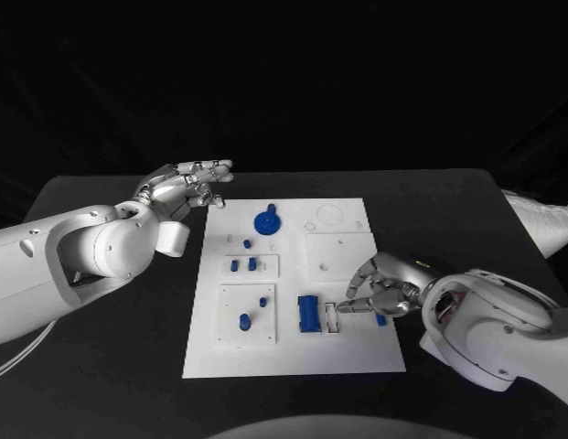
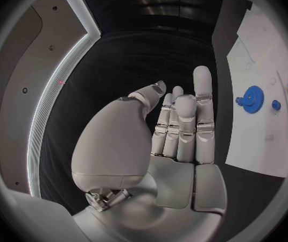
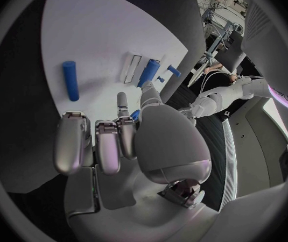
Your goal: Assemble the parts on the task board
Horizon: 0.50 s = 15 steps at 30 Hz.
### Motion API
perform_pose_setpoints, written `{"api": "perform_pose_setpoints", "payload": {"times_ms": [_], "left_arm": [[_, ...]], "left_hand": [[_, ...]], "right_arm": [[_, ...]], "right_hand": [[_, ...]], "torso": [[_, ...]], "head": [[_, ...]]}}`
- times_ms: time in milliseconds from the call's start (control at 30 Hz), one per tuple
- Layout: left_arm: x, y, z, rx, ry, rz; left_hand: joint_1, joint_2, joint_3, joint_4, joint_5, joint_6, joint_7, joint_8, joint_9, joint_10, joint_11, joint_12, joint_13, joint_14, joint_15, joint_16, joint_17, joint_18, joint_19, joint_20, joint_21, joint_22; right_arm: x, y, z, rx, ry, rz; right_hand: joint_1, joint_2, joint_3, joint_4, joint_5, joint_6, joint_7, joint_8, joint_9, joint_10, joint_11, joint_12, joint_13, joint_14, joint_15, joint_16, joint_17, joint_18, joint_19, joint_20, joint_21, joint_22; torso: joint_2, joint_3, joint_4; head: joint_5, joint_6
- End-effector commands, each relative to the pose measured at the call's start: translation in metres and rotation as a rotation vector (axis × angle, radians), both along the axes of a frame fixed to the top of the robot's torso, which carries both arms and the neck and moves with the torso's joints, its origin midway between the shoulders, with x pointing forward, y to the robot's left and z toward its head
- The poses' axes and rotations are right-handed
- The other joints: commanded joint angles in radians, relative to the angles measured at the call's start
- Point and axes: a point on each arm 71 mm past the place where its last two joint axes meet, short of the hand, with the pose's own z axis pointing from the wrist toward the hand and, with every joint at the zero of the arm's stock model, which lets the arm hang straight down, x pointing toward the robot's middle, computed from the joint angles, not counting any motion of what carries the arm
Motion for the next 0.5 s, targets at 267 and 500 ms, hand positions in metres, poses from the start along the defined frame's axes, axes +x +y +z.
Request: {"api": "perform_pose_setpoints", "payload": {"times_ms": [267,500], "left_arm": [[-0.002,-0.005,0.001,-0.014,-0.006,-0.023],[-0.002,-0.006,0.001,-0.015,-0.005,-0.025]], "left_hand": [[-0.001,0.005,-0.006,-0.002,0.003,-0.005,-0.001,0.005,0.0,-0.008,-0.001,0.003,0.001,-0.008,-0.001,-0.005,-0.001,0.01,-0.001,0.003,-0.006,-0.001],[-0.001,0.005,-0.006,-0.002,0.003,-0.005,-0.001,0.005,0.0,-0.008,-0.001,0.003,0.001,-0.008,-0.001,-0.005,-0.001,0.01,-0.001,0.003,-0.006,-0.001]], "right_arm": [[0.001,-0.036,0.017,-0.132,-0.088,0.024],[0.0,-0.047,0.014,-0.274,-0.121,0.029]], "right_hand": [[-0.002,0.007,0.0,0.007,0.006,0.015,0.0,-0.01,-0.008,0.022,0.007,-0.016,0.119,0.089,0.01,0.004,0.188,-0.008,-0.001,0.009,0.005,0.004],[-0.017,0.0,-0.006,0.018,-0.005,0.028,-0.002,-0.012,-0.01,0.021,0.005,-0.02,0.117,0.089,0.009,0.003,0.187,-0.008,-0.001,0.008,0.005,0.004]], "torso": [[0.002,0.0025,-0.0025],[0.001,0.0012,-0.0002]], "head": [[-0.021,0.015],[-0.031,0.013]]}}
